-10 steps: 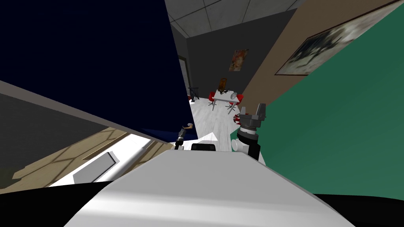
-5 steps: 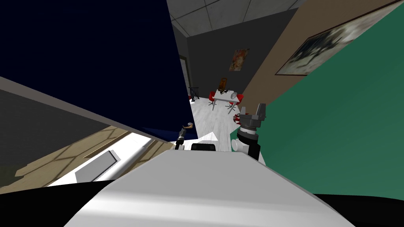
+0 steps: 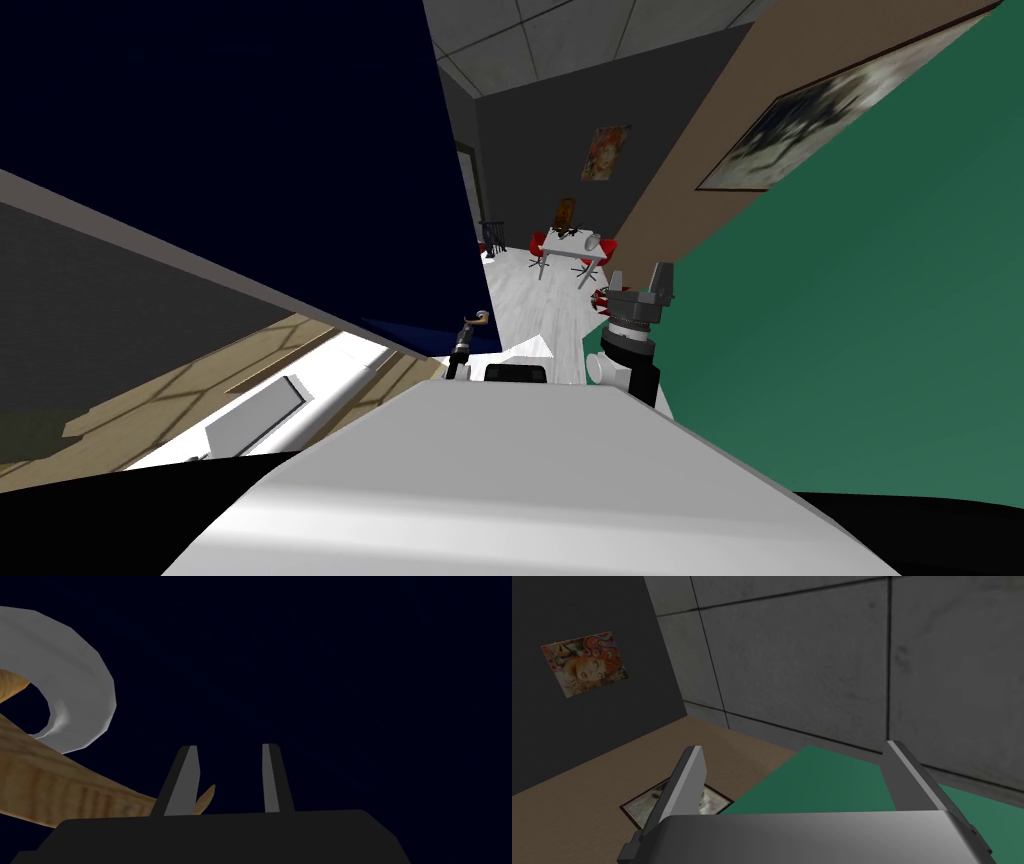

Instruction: Push the door open

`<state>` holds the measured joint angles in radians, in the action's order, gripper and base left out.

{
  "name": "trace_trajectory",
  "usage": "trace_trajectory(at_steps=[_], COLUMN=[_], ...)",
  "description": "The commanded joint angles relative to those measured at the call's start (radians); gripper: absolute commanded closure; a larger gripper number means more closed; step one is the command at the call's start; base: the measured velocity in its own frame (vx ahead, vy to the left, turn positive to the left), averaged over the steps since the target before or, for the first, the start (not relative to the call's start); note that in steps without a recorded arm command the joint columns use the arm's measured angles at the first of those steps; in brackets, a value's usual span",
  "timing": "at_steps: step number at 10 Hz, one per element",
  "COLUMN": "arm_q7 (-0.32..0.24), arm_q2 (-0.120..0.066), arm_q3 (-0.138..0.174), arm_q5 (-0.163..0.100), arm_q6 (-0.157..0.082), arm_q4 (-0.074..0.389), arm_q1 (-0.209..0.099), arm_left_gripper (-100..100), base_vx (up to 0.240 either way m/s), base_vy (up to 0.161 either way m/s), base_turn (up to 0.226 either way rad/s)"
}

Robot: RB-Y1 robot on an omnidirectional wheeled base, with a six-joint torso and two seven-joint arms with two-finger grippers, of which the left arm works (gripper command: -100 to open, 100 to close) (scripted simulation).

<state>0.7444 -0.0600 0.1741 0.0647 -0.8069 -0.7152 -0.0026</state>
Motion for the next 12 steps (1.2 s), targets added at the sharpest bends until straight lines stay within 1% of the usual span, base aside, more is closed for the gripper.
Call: trace_trajectory(at_steps=[1, 3, 4, 6, 7, 8, 9, 10, 12], arm_q7=[-0.038, -0.038, -0.078, -0.078, -0.119, -0.142, -0.159, -0.159, -0.230], arm_q2=[0.006, 0.006, 0.010, 0.010, 0.015, 0.020, 0.020, 0.020, 0.032], arm_q3=[-0.012, -0.012, -0.018, -0.018, -0.024, -0.029, -0.029, -0.029, -0.041], arm_q5=[-0.005, -0.005, -0.021, -0.021, -0.037, -0.053, -0.053, -0.053, -0.084], arm_q6=[-0.001, -0.001, 0.000, 0.000, 0.002, 0.003, 0.003, 0.003, 0.005], arm_q4=[-0.038, -0.038, -0.032, -0.032, -0.026, -0.019, -0.019, -0.019, -0.007], arm_q1=[0.001, 0.001, -0.009, -0.009, -0.019, -0.029, -0.029, -0.029, -0.049], arm_left_gripper=[-100, -100, -100, -100, -100, -100, -100, -100, -100], base_vx=[-0.062, -0.016, -0.027, -0.026, -0.040, -0.068, -0.054, -0.029, -0.056], base_vy=[-0.007, -0.008, -0.007, 0.000, 0.001, -0.015, -0.009, 0.001, -0.004], base_turn=[-0.016, 0.005, 0.007, 0.010, 0.015, 0.026, 0.009, -0.007, 0.027])
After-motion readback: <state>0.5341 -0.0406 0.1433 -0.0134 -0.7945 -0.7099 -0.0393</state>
